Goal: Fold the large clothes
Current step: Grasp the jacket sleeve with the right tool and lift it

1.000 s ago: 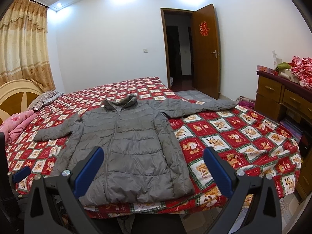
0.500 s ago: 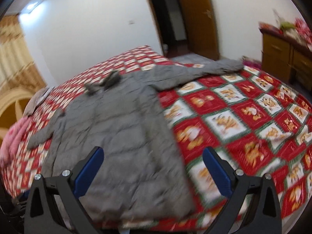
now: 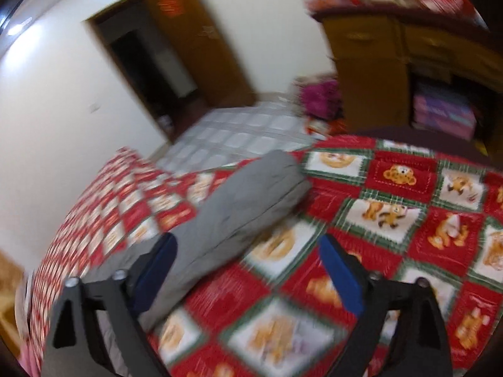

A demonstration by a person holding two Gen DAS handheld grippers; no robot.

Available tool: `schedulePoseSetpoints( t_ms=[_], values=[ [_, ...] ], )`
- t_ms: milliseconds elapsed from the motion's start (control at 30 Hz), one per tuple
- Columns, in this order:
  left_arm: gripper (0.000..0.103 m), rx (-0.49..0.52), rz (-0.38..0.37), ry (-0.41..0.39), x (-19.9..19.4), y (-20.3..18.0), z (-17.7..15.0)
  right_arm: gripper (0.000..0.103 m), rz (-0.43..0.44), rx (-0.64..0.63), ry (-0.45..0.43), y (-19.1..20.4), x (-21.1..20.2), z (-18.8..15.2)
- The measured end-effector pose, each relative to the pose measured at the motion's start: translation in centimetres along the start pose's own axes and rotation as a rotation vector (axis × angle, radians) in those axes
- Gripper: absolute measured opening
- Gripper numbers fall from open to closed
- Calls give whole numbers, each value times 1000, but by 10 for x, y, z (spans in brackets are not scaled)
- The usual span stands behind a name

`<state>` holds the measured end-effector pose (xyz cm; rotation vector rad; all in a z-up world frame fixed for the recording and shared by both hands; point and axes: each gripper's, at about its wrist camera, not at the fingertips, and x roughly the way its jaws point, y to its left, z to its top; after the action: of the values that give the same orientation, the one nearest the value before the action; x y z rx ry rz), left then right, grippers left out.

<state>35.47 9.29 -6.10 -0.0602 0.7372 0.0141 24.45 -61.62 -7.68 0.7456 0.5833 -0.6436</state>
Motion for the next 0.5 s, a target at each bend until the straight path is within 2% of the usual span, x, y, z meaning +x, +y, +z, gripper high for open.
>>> schedulePoseSetpoints(
  t_ms=[67,133,300,400,433,467,500],
  values=[
    [102,1,18,12,27,0,0,82,-47,95,50,-12,37,6],
    [102,1,9,25,48,2,-2,81,-73,158,51,-19,54,7],
    [102,0,2,27,74,4,-25,81,-93,227,40,-23,80,10],
    [102,-64,-37,89,86,15,-29,75,-120,212,18,-23,87,12],
    [102,-86,-43,89,86,19,-30,64,-137,182,20,-21,89,13],
    [102,-103,-50,93,86,20,-30,45,-146,164,17,-23,91,13],
    [102,-131,-66,108,89,24,-31,36,-148,146,29,-24,93,13]
  ],
)
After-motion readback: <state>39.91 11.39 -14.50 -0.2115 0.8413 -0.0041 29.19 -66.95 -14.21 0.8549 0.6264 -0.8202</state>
